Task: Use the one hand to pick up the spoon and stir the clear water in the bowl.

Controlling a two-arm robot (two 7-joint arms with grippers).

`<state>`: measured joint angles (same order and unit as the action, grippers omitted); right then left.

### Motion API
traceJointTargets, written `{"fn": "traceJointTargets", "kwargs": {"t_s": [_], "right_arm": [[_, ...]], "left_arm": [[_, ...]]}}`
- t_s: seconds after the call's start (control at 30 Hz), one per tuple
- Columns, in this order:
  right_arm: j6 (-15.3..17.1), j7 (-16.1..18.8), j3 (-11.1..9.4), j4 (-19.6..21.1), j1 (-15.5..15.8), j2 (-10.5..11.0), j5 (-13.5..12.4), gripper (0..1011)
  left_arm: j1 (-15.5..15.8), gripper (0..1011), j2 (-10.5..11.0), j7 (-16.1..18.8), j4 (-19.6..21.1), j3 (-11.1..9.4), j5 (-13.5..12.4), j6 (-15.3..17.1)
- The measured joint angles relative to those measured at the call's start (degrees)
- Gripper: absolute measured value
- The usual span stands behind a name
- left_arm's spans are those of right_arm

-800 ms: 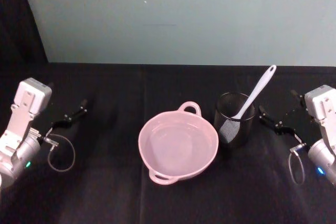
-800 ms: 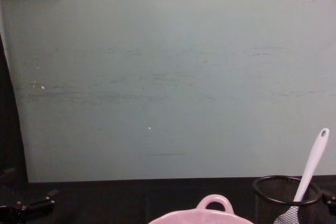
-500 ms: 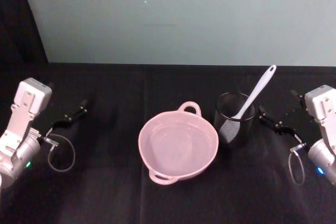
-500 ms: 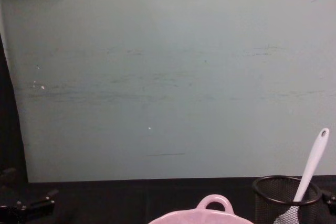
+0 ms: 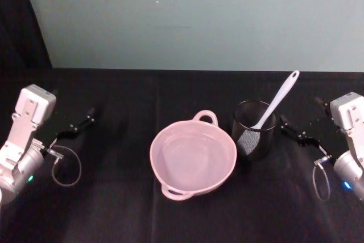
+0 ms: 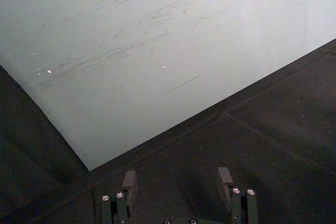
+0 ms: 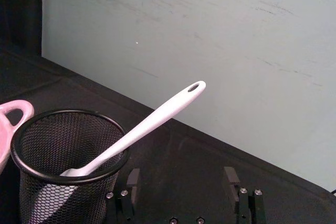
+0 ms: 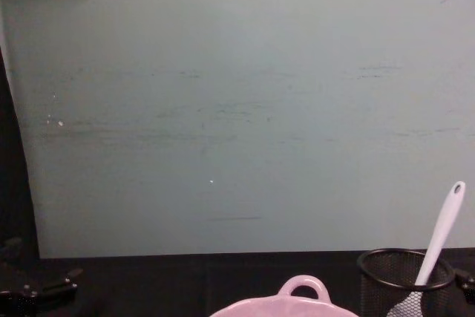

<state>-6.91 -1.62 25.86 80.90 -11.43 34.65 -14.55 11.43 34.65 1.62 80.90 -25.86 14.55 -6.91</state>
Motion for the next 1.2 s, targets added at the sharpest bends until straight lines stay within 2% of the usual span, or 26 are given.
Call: {"fn": "traceJointTargets", "kwargs": {"t_s": [0.43, 0.7, 0.8, 0.9, 0.93, 0.97, 1.03, 1.13, 1.17, 1.2], "right_arm": [[0.00, 0.03, -0.05, 0.00, 0.01, -0.01, 0.00, 1003], [-0.86, 1.43, -3.39, 2.40, 3.69, 1.16, -2.20, 1003], [-1.30, 2.30, -5.05, 4.06, 5.60, 1.62, -4.13, 1003], [-1.17, 3.56, -7.15, 6.37, 7.79, 1.96, -7.28, 1003], [-0.82, 4.46, -8.26, 7.70, 8.84, 1.99, -9.36, 1002], [-0.82, 4.46, -8.26, 7.70, 8.84, 1.99, -9.36, 1002], [0.82, 7.57, -10.62, 9.96, 10.44, 1.41, -15.66, 1003], [2.98, 10.24, -11.86, 10.70, 10.76, 0.49, -20.56, 1002], [4.60, 11.85, -12.36, 10.71, 10.46, -0.45, -23.50, 1003], [5.38, 12.55, -12.54, 10.57, 10.17, -0.96, -24.61, 1003]], "left_arm": [[0.00, 1005, 0.00, 0.00, 0.00, 0.00, 0.00, 0.00], [0.00, 1005, 0.00, 0.00, 0.00, 0.00, 0.00, 0.00], [0.00, 1005, 0.00, 0.00, 0.00, 0.00, 0.00, 0.00], [0.00, 1005, 0.00, 0.00, 0.00, 0.00, 0.00, 0.00], [0.00, 1005, 0.00, 0.00, 0.00, 0.00, 0.00, 0.00], [0.00, 1005, 0.00, 0.00, 0.00, 0.00, 0.00, 0.00], [0.00, 1005, 0.00, 0.00, 0.00, 0.00, 0.00, 0.00], [0.00, 1005, 0.00, 0.00, 0.00, 0.00, 0.00, 0.00], [0.00, 1005, 0.00, 0.00, 0.00, 0.00, 0.00, 0.00], [0.00, 1005, 0.00, 0.00, 0.00, 0.00, 0.00, 0.00]]}}
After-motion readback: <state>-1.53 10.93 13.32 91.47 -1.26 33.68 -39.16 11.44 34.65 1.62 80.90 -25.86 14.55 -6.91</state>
